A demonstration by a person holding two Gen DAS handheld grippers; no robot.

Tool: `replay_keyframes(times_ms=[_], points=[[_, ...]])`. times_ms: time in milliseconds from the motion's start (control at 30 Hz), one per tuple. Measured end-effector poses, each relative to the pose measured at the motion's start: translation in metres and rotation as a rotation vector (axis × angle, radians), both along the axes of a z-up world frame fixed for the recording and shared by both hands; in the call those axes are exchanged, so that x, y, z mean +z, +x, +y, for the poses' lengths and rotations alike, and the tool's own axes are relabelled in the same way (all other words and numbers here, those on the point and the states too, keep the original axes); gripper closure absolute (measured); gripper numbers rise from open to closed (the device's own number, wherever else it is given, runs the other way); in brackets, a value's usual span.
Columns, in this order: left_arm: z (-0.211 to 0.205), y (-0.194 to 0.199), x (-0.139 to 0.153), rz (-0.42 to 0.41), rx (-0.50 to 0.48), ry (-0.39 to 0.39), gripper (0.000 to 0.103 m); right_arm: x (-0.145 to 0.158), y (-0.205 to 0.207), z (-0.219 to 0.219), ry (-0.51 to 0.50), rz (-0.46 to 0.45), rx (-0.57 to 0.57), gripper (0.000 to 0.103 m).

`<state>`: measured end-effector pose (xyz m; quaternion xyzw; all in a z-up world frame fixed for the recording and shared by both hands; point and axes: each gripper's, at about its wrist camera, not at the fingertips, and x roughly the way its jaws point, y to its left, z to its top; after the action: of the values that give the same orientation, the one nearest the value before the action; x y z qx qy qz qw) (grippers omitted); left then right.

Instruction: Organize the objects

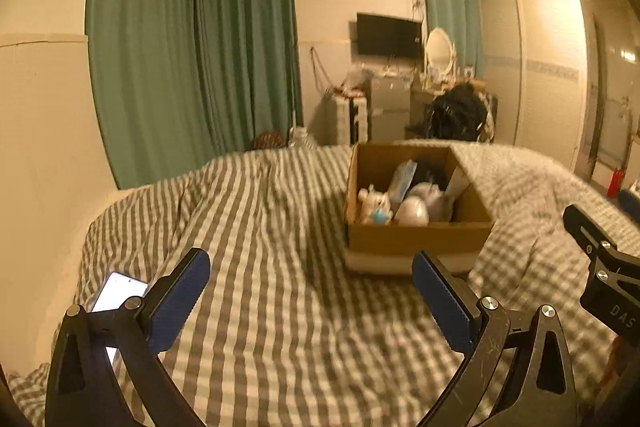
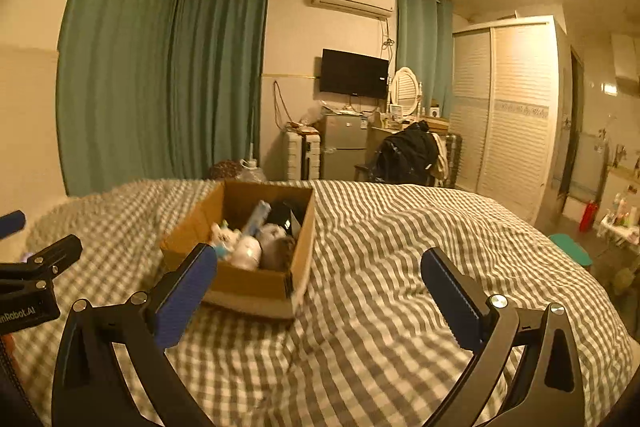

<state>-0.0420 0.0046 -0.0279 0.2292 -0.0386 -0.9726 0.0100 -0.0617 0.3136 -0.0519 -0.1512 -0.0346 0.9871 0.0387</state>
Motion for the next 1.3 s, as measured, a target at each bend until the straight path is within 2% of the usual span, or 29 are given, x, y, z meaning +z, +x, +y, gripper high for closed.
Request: replay_keyframes(times_ms=[267, 1300], points=[[-0.002, 0.004, 0.002, 0.007, 0.007, -0.012, 0.0, -0.013, -0.009, -0.014, 0.071, -0.02, 0.011, 0.001], [0.002, 0.004, 0.003, 0.008, 0.008, -0.032, 0.0, -0.021, -0.017, -0.012, 0.042, -0.072, 0.0, 0.001]])
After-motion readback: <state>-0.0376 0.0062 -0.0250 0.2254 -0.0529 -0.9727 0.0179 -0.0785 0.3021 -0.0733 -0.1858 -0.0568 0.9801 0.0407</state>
